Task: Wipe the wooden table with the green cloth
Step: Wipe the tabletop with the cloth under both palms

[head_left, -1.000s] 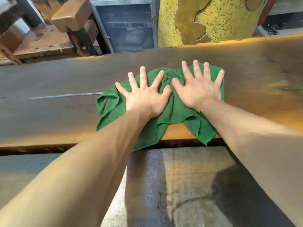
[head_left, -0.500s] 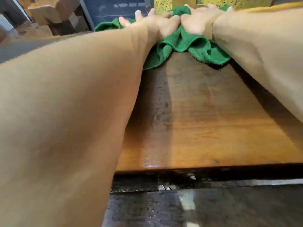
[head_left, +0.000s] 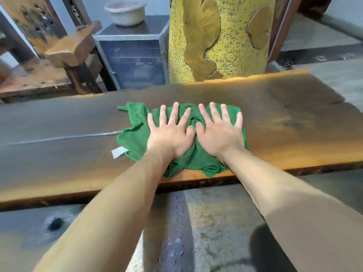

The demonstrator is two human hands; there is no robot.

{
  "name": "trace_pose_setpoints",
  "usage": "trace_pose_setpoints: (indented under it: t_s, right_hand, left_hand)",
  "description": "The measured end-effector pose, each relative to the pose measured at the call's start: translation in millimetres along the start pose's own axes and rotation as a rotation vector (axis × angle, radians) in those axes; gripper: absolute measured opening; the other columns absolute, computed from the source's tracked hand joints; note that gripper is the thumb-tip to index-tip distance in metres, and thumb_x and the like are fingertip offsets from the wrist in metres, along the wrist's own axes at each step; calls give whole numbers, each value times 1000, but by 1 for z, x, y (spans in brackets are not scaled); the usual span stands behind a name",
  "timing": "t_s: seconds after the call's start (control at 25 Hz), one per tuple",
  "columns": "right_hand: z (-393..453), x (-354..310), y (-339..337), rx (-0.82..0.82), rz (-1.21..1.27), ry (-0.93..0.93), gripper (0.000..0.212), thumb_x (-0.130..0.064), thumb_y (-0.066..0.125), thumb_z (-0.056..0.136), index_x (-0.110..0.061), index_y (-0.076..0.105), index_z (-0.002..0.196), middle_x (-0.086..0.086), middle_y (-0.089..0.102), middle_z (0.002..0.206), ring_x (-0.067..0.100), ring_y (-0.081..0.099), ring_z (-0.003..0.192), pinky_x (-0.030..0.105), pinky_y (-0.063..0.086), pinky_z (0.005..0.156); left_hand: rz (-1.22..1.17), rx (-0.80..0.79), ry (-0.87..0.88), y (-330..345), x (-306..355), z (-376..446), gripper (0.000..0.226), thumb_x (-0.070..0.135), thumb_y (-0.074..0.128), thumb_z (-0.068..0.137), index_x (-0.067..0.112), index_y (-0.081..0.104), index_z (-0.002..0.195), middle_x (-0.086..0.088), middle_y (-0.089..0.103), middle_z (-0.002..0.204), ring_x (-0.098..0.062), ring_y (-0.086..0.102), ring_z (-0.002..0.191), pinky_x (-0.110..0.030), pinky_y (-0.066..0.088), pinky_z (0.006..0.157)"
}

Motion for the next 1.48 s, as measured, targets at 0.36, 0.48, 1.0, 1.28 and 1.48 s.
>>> trace_pose_setpoints:
  t_s: [0.36,0.48,1.0,1.28,1.48]
  right_hand:
    - [-242,14,9,-81,-35,2,80,-62,-15,80,-40,-14,157,-5,-17,168,24,-16,154,64,-14,117]
    - [-309,17,18,-93,-45,-5,77,-65,-9,84,-41,-13,157,-4,-18,167,26,-15,155,64,-14,117]
    - [-607,16,43,-8,-68,-102,70,-68,26,96,-37,21,159,3,18,167,31,15,154,65,8,118]
    - [-764,42,41,-60,-72,-71,73,-75,22,96,-38,20,160,0,19,168,30,17,154,65,17,118]
    - [-834,62,39,-127,-63,-41,78,-77,31,92,-38,26,158,0,22,167,31,21,153,65,20,116]
  left_hand:
    - [15,-72,6,18,39,-248,76,64,-6,85,39,-12,157,0,-20,166,-31,-14,155,-60,-10,120]
    - [-26,-47,11,27,50,-323,70,62,17,95,37,11,160,-3,3,168,-35,5,155,-62,-1,118]
    - [-36,-28,15,48,94,-627,65,57,35,98,30,33,157,-7,27,165,-36,26,151,-62,15,115]
    - [-95,-104,-13,49,125,-782,71,58,43,93,31,33,157,-5,25,166,-36,26,151,-63,20,115]
    - [-83,-151,3,55,146,-842,79,60,53,80,30,43,152,-7,33,163,-37,36,146,-65,28,111]
Point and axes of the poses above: each hand's wrist, its own z-axis towards the middle knuckle, its own y-axis out of the palm, x = y × z, the point moved 3 cm from there along z, towards the middle knuckle
